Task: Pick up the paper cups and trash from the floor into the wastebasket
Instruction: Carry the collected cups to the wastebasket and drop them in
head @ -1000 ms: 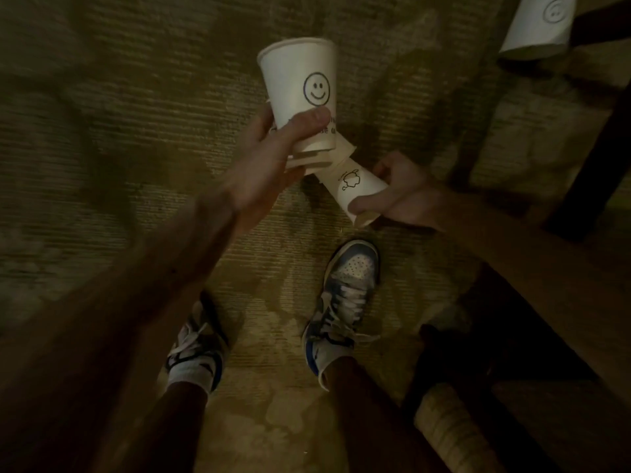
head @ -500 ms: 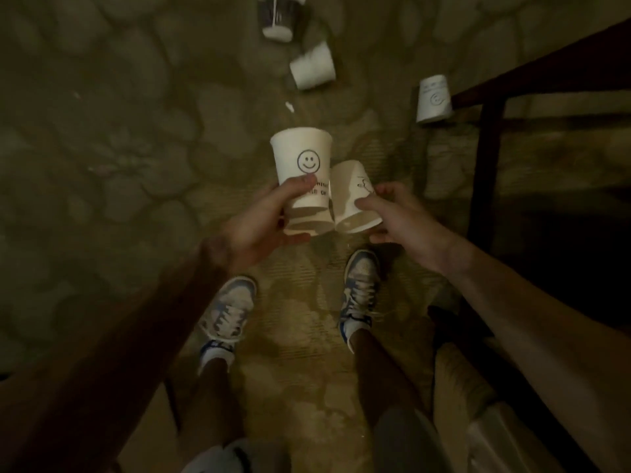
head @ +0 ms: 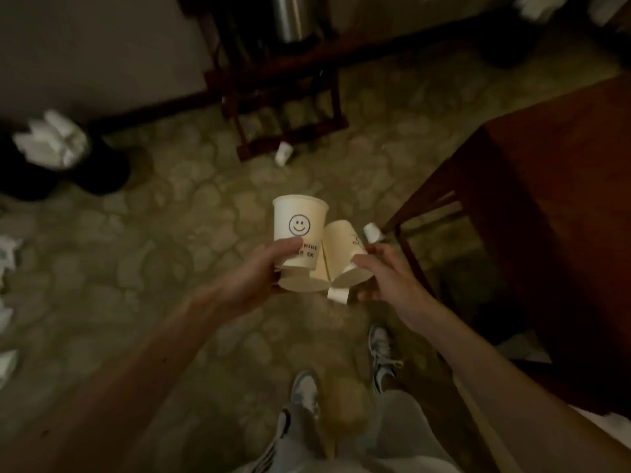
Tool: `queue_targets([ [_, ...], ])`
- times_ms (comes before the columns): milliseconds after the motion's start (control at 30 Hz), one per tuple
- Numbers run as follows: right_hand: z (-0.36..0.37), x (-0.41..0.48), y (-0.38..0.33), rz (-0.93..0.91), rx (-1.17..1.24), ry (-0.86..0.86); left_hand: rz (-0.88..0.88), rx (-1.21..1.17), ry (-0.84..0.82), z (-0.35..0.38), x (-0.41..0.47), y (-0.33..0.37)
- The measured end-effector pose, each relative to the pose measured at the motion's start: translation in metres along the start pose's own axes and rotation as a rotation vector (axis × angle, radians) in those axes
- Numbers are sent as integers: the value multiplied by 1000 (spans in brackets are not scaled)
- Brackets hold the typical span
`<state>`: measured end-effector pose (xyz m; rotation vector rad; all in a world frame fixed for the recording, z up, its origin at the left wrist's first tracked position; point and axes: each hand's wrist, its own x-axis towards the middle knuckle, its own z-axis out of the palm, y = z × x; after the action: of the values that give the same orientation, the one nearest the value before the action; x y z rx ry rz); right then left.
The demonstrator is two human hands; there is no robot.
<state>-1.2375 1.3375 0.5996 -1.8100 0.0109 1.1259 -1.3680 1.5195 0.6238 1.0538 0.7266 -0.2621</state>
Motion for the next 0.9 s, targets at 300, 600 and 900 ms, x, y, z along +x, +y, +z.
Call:
queue_targets([
  [300, -82, -221, -93, -366, 216, 136, 255, 260, -301, 122, -129, 134],
  [600, -201, -415, -38, -685, 361, 611, 324, 460, -757, 339, -210, 163],
  [900, -277, -602, 140, -829, 714, 976, 264, 658, -1173, 581, -298, 19],
])
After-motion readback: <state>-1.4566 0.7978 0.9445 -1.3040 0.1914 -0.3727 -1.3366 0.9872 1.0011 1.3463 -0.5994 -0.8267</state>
